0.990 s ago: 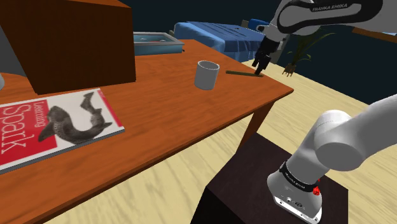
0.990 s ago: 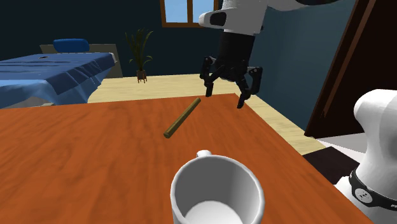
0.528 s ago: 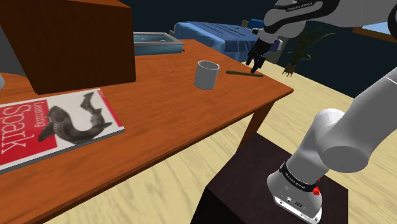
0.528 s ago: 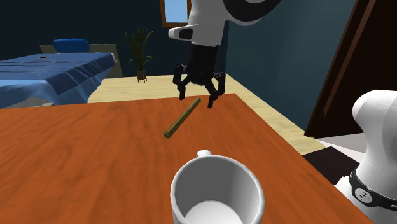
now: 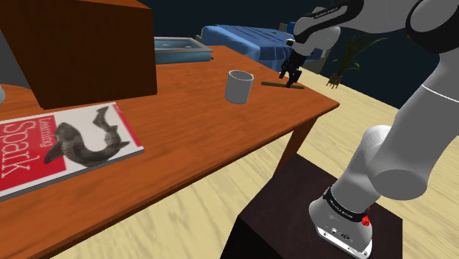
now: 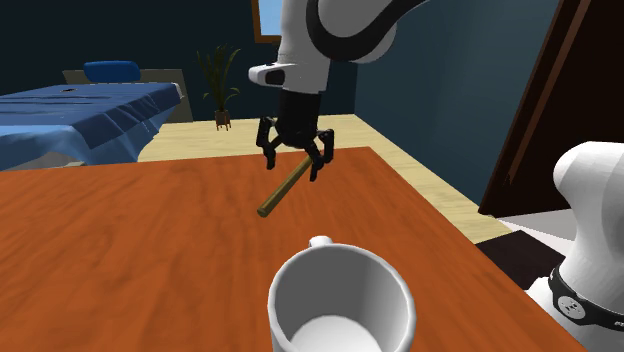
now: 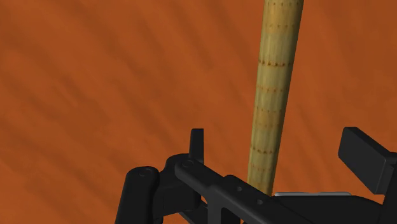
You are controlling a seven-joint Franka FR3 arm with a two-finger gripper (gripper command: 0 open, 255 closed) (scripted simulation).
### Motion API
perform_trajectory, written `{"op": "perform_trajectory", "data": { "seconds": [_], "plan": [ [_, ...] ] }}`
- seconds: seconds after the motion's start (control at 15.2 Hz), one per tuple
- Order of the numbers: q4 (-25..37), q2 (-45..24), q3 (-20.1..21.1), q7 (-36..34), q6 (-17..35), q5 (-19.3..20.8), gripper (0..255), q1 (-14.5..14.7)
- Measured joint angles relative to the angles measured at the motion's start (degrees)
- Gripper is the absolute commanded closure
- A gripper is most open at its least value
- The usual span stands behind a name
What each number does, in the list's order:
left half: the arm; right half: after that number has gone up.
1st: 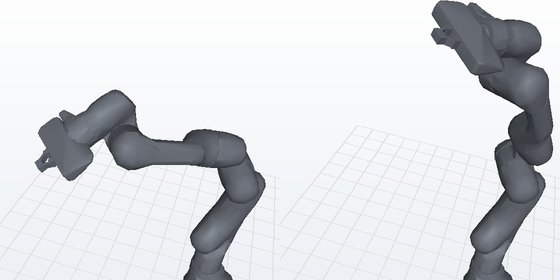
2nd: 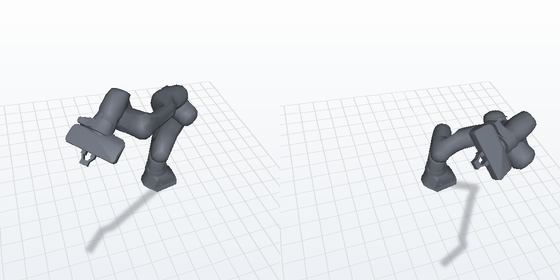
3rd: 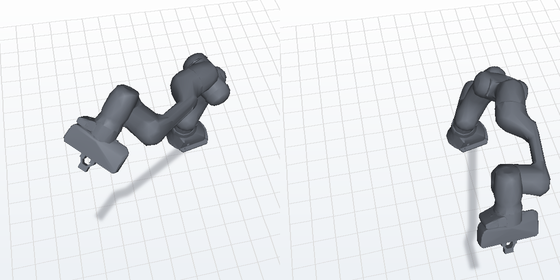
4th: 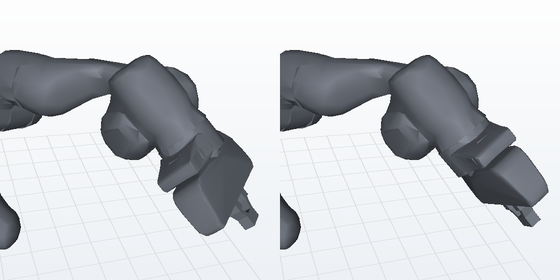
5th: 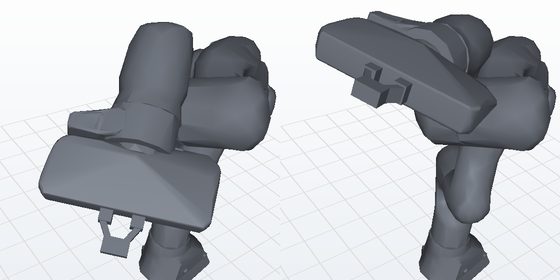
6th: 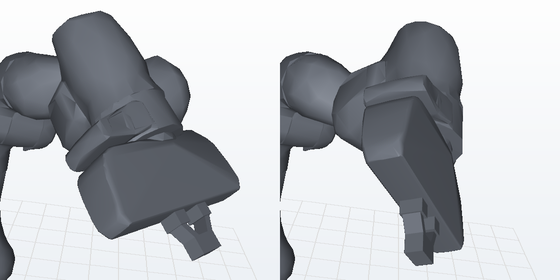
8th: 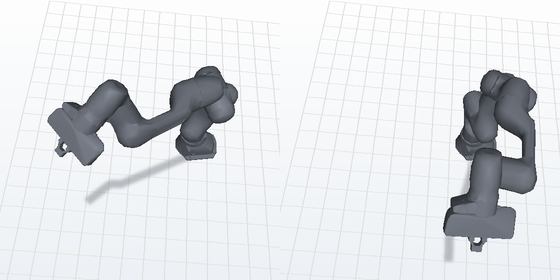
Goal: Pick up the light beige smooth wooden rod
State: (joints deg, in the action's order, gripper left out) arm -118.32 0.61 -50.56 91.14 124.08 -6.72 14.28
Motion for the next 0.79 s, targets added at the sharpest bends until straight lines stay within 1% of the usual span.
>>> {"op": "perform_trajectory", "data": {
  "seconds": [0.13, 0.2, 0.79],
  "plan": [
    [-0.83, -0.84, -0.11, 0.81, 1.30, -0.92, 0, -0.09],
    [-0.90, -1.15, -0.12, 1.02, 1.55, -1.24, 255, -0.10],
    [-0.76, -0.98, -0.09, 0.97, 1.43, -1.44, 255, -0.05]
  ]
}}
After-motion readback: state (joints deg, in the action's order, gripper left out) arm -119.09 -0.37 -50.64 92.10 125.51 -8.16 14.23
